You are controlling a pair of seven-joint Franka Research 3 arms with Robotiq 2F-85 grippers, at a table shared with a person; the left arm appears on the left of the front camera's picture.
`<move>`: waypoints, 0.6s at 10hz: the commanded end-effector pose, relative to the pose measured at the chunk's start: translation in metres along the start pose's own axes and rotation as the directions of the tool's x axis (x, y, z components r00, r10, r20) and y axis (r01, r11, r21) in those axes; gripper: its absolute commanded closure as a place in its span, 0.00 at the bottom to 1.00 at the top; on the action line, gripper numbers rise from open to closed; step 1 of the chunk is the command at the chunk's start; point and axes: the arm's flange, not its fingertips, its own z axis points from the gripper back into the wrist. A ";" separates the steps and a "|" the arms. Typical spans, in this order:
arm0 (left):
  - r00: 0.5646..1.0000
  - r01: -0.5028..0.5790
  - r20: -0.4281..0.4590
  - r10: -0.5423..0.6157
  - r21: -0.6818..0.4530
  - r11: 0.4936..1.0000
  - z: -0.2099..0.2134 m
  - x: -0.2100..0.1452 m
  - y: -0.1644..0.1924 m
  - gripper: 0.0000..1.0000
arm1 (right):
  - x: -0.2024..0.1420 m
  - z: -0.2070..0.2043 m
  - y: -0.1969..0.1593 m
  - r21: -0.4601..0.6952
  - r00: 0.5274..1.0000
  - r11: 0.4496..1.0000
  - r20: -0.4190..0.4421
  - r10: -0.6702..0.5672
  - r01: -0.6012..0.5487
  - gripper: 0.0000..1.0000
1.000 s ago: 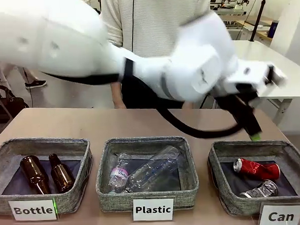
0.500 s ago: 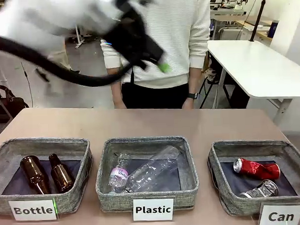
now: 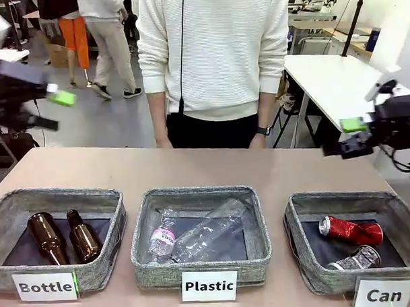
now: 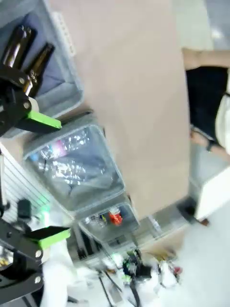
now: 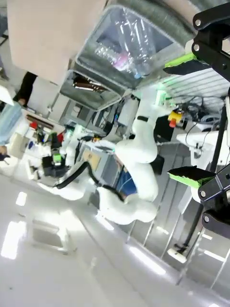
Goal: Sort the can waste into the basket.
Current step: Pick up the can waste from the table and place it in the right Fabric basket.
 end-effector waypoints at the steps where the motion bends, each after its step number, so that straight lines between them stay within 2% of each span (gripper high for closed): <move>1: 0.987 -0.096 0.106 0.118 -0.191 0.977 0.024 -0.025 0.037 0.00 | 0.020 -0.005 0.002 0.015 0.974 0.982 0.120 -0.190 0.190 0.00; 2: 0.980 -0.136 0.105 0.169 -0.269 0.953 0.031 -0.038 0.060 0.00 | 0.023 -0.005 0.007 0.010 0.948 0.965 0.181 -0.260 0.263 0.00; 3: 0.978 -0.165 0.066 0.198 -0.336 0.928 0.032 -0.049 0.085 0.00 | 0.025 0.004 0.008 0.018 0.927 0.953 0.224 -0.299 0.303 0.00; 4: 0.977 -0.177 0.046 0.209 -0.379 0.909 0.030 -0.056 0.101 0.00 | 0.023 0.016 0.006 0.005 0.916 0.951 0.266 -0.300 0.310 0.00; 6: 0.975 -0.197 0.020 0.223 -0.394 0.898 0.015 -0.059 0.114 0.00 | 0.019 0.036 0.005 -0.079 0.908 0.952 0.332 -0.254 0.296 0.00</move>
